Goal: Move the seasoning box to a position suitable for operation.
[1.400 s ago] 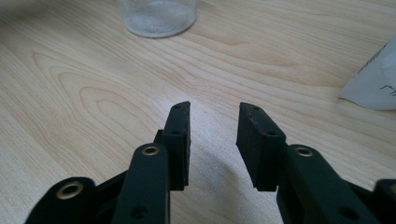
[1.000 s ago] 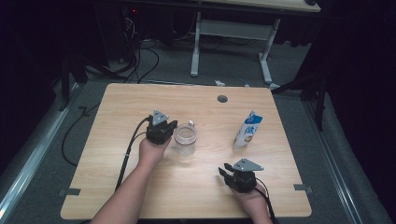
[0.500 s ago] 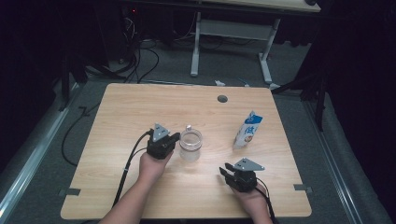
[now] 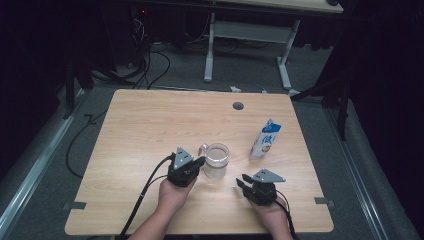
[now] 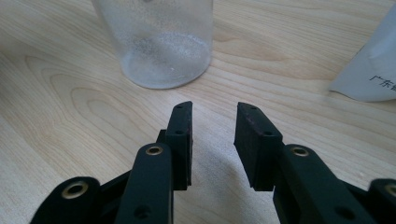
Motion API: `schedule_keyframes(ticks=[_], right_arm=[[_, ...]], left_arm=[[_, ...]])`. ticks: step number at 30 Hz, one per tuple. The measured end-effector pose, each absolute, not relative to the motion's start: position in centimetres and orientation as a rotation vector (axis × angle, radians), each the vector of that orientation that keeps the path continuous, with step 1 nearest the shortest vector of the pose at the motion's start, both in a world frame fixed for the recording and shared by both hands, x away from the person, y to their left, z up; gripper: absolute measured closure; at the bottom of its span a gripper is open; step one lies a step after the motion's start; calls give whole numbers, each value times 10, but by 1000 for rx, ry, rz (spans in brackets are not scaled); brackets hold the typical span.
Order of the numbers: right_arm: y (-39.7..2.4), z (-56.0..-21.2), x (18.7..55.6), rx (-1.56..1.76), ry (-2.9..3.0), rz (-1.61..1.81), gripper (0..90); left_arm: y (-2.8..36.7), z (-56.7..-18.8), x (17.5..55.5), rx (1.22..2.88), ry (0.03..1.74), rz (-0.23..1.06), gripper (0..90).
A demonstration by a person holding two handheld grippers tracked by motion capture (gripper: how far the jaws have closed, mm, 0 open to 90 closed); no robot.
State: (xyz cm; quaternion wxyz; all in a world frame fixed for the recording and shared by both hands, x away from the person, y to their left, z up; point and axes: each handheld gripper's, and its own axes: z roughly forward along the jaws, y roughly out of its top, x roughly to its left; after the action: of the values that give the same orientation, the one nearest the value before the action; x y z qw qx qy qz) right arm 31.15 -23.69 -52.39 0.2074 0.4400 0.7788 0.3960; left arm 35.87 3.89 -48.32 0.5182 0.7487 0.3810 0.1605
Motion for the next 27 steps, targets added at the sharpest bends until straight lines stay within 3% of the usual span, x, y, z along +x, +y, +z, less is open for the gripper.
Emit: schedule_keyframes(ticks=[6,13,27], right_arm=[[-239,-523,312,1229,2156,1110,686],[-238,-524,311,1226,2155,1103,703],[-238,-525,311,1232,2163,1106,702]], left_arm=[[45,-466,378,1761,942,444,900],[26,-459,413,1793,936,477,900],[13,-464,419,1834,909,425,900]])
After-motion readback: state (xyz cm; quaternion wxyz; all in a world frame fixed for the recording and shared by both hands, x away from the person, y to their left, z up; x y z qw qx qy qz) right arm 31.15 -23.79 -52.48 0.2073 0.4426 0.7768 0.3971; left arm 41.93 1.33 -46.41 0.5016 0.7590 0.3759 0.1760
